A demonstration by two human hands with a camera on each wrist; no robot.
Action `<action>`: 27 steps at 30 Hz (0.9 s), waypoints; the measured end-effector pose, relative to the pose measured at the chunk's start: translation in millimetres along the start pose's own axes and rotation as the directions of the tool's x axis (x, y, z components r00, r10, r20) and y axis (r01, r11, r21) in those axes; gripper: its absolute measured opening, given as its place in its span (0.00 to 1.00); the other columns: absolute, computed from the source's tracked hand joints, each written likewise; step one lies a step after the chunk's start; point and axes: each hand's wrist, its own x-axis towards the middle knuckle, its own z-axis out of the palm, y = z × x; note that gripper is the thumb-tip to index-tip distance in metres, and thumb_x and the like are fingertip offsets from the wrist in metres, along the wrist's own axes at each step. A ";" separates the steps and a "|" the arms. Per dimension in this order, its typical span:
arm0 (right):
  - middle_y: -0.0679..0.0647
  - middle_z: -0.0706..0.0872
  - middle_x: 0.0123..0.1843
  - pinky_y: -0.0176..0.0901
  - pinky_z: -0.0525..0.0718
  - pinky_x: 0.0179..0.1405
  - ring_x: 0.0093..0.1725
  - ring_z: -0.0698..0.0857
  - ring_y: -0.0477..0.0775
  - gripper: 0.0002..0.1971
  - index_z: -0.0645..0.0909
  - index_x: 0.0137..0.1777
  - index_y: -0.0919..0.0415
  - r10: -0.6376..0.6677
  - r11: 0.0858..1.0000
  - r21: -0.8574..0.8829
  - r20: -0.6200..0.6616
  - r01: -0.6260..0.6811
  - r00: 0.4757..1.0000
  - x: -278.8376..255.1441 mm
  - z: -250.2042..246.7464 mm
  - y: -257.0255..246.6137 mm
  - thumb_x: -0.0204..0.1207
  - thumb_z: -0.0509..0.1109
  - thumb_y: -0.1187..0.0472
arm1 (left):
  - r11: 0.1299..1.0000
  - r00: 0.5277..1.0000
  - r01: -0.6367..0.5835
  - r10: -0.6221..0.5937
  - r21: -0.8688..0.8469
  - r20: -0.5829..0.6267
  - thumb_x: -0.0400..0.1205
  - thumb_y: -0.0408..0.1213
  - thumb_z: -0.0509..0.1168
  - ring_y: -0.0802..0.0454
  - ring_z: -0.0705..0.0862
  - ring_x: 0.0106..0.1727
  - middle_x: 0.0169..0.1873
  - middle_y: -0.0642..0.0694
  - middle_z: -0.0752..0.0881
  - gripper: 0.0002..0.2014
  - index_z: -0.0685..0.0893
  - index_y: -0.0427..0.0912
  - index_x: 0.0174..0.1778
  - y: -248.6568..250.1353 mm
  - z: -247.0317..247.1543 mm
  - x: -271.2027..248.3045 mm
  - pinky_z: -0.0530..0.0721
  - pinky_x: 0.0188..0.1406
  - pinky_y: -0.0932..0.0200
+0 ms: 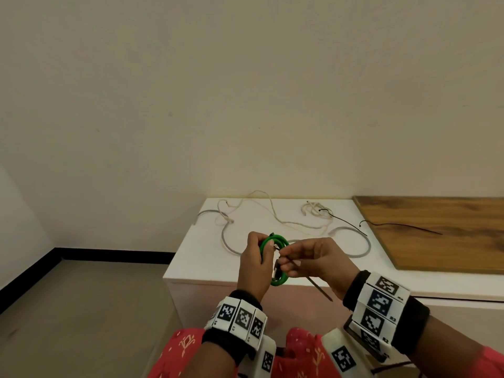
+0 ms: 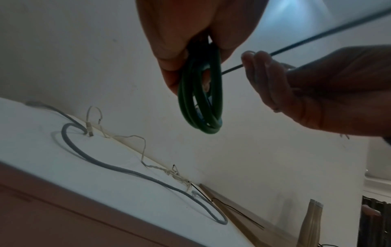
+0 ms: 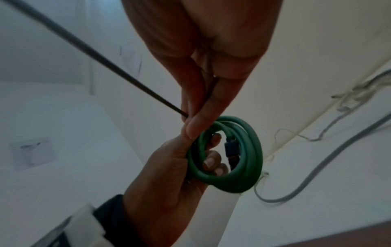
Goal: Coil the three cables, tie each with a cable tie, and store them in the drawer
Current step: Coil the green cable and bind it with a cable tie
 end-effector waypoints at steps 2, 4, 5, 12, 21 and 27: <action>0.54 0.88 0.31 0.33 0.86 0.32 0.30 0.88 0.43 0.12 0.86 0.41 0.64 -0.066 0.992 -0.110 0.002 0.066 0.998 -0.7 1.0 -2.7 0.71 0.66 0.80 | 1.000 1.000 0.028 -0.028 -0.008 -0.001 0.83 0.34 0.57 0.50 0.76 0.30 0.32 0.47 0.80 0.02 0.72 0.41 0.44 -2.7 -1.6 1.2 0.76 0.33 0.54; 0.53 0.86 0.36 0.35 0.85 0.35 0.32 0.85 0.39 0.11 0.87 0.37 0.58 -0.162 0.945 -0.287 0.000 0.156 0.987 0.1 2.0 -5.7 0.70 0.71 0.74 | 0.997 0.998 0.063 -0.064 -0.036 -0.014 0.83 0.34 0.57 0.49 0.76 0.29 0.32 0.46 0.80 0.03 0.73 0.41 0.44 -3.4 -3.2 1.9 0.76 0.33 0.52; 0.52 0.84 0.39 0.39 0.85 0.39 0.36 0.84 0.40 0.11 0.88 0.34 0.53 -0.215 0.910 -0.360 0.009 0.204 0.976 -0.4 2.3 -8.3 0.69 0.73 0.71 | 0.996 0.997 0.071 -0.073 -0.052 -0.023 0.83 0.33 0.57 0.50 0.75 0.29 0.32 0.47 0.79 0.03 0.73 0.41 0.44 -3.0 -4.0 1.8 0.76 0.33 0.53; 0.57 0.87 0.30 0.39 0.85 0.41 0.35 0.85 0.52 0.03 0.87 0.35 0.63 -0.282 0.944 -0.158 0.064 0.289 0.957 -7.1 9.4 -19.7 0.67 0.73 0.69 | 0.965 0.992 0.127 -0.126 -0.231 0.021 0.83 0.31 0.55 0.59 0.71 0.19 0.28 0.46 0.78 0.04 0.74 0.40 0.46 8.7 -6.2 -1.0 0.73 0.20 0.65; 0.55 0.82 0.17 0.36 0.83 0.24 0.18 0.81 0.48 0.11 0.80 0.26 0.67 0.066 0.997 -0.032 -0.155 -0.072 0.986 -5.8 5.4 -17.0 0.70 0.69 0.73 | 0.932 0.990 0.144 -0.139 -0.332 0.040 0.83 0.29 0.56 0.57 0.71 0.17 0.34 0.47 0.82 0.07 0.77 0.44 0.45 23.5 -2.8 -8.5 0.73 0.19 0.64; 0.54 0.81 0.17 0.38 0.83 0.26 0.18 0.80 0.49 0.13 0.80 0.24 0.65 0.085 0.994 -0.050 -0.155 -0.093 0.984 -6.4 7.9 -18.3 0.69 0.68 0.74 | 0.913 0.985 0.167 -0.168 -0.373 0.030 0.83 0.29 0.56 0.57 0.72 0.16 0.33 0.46 0.83 0.07 0.78 0.42 0.45 25.4 -3.2 -9.8 0.73 0.17 0.63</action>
